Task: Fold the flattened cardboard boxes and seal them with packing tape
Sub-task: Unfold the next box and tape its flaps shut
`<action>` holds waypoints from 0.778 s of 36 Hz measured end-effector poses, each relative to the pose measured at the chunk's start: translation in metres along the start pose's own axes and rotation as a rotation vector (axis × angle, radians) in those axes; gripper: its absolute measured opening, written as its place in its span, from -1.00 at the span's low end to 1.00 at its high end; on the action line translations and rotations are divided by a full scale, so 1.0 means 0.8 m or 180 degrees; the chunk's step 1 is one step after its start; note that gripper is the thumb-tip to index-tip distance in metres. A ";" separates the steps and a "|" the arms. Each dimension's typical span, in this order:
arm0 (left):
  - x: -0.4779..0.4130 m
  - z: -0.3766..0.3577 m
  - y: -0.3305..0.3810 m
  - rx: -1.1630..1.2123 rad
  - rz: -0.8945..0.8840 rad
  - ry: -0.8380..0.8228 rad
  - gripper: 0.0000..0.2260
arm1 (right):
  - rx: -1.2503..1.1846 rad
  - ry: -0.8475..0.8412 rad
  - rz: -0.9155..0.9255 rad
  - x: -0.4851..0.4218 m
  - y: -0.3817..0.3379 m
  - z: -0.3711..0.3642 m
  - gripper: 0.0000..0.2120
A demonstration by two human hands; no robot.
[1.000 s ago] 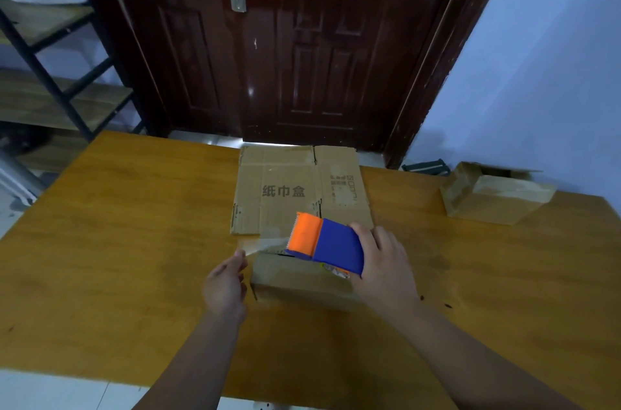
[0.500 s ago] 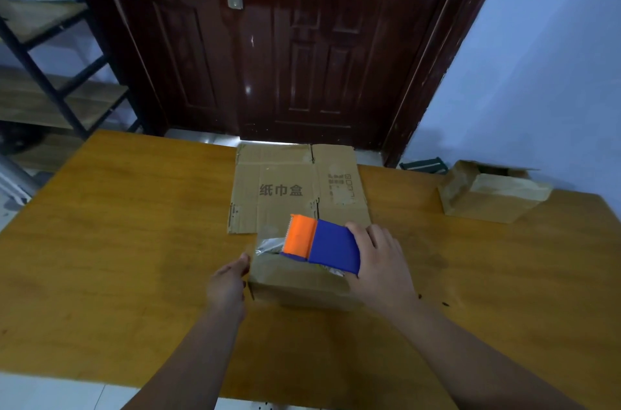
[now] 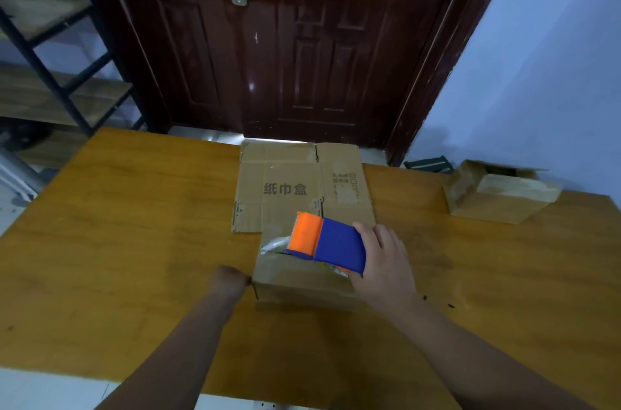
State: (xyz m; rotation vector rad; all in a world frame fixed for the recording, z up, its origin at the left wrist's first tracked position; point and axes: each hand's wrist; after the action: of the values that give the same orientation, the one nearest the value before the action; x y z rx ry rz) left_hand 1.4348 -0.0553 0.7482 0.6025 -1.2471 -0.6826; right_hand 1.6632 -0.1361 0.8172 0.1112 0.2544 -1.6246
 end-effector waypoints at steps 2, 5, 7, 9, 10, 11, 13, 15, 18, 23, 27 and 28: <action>0.007 0.002 -0.008 0.0263 -0.0282 0.0314 -0.83 | 0.0006 -0.0026 0.0000 -0.001 0.000 -0.001 -0.35; 0.032 0.002 -0.007 0.0435 -0.1378 0.0535 -0.71 | -0.0062 -0.0005 -0.0010 -0.001 0.000 0.000 -0.35; 0.050 -0.004 -0.003 0.0237 -0.2040 0.0083 -0.53 | -0.0096 0.0043 0.0001 -0.001 -0.002 0.000 -0.36; 0.060 -0.012 0.000 -0.0520 -0.2473 -0.0568 -0.28 | -0.0114 0.0077 0.0000 0.000 -0.002 0.000 -0.35; 0.058 -0.016 0.000 -0.1019 -0.2611 -0.0794 -0.14 | -0.0141 0.0061 -0.0025 0.000 -0.002 0.000 -0.36; 0.055 -0.020 -0.001 -0.1514 -0.2696 -0.0927 -0.02 | -0.0169 0.0031 -0.0051 0.000 -0.002 0.001 -0.37; 0.050 -0.027 -0.004 -0.2383 -0.2852 -0.0924 0.09 | -0.0198 0.0008 -0.0025 0.000 -0.001 0.001 -0.39; 0.045 -0.034 -0.010 -0.2804 -0.3017 -0.0704 0.07 | -0.0226 -0.0023 0.0059 -0.002 -0.001 0.001 -0.41; 0.048 -0.040 -0.011 -0.2317 -0.3031 -0.0569 0.04 | -0.0403 -0.0171 0.0002 -0.005 0.002 0.002 -0.39; 0.051 -0.051 0.009 -0.1695 -0.2688 -0.0613 0.08 | -0.0761 -0.0144 -0.0219 -0.003 0.012 0.002 -0.39; 0.044 -0.057 0.019 -0.1930 -0.2458 -0.0445 -0.13 | -0.0879 -0.0261 -0.0108 -0.002 0.016 -0.001 -0.40; 0.042 -0.058 0.018 -0.1949 -0.2438 -0.0408 -0.21 | -0.0902 -0.0278 -0.0068 -0.005 0.016 -0.001 -0.40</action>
State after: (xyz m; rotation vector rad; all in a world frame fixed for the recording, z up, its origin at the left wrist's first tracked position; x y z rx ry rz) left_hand 1.4882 -0.0688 0.7703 0.5112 -0.8225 -1.6884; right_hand 1.6764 -0.1331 0.8161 -0.1791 0.4163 -1.5938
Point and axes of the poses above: each hand's wrist, its own x-axis away from the middle knuckle, its own z-axis out of the back of the hand, y = z × x, and after that the axes turned 14 degrees about x, right-handed
